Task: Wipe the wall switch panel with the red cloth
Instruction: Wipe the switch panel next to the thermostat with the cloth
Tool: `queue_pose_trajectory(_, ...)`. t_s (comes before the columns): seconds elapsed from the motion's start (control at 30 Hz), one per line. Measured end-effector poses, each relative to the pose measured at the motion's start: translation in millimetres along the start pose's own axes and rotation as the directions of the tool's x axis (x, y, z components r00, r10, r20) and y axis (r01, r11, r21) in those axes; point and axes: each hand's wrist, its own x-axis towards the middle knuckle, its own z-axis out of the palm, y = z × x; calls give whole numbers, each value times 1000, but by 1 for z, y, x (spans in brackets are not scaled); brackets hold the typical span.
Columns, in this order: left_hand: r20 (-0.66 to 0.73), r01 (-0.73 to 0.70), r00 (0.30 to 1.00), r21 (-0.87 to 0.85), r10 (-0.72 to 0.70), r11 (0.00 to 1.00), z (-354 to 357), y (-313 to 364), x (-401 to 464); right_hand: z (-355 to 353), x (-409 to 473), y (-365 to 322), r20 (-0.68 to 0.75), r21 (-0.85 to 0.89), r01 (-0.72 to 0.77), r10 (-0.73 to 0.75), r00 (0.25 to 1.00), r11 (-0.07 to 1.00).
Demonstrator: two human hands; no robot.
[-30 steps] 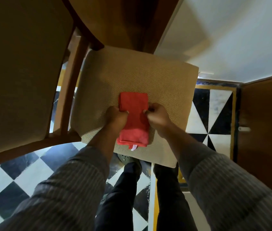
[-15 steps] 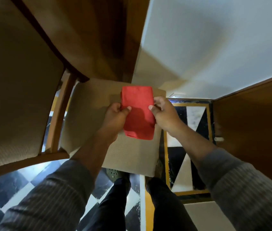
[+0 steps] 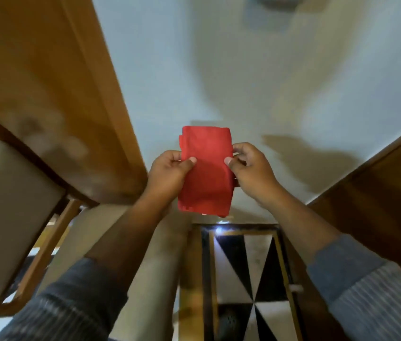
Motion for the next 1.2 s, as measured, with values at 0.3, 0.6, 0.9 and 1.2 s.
queue_pose_trajectory(0.3, -1, -240, 970, -103, 242, 965, 86, 131, -33, -138, -3, -80, -130, 35, 274, -268, 955, 961)
queue_pose_trajectory(0.6, -11, -442, 897, -82, 442, 893, 124, 224, -57, -206, -9, -144, -331, -9, 455, -432, 839, 890)
queue_pose_trajectory(0.9, -43, -534, 845, -28, 533, 845, 186, 260, -28, -254, 38, -144, -485, -120, 571, -550, 680, 812)
queue_pose_trajectory(1.2, -282, -572, 682, 370, 675, 732, 228, 270, 28, -275, 122, -134, -389, -501, 725, -872, 298, 472)
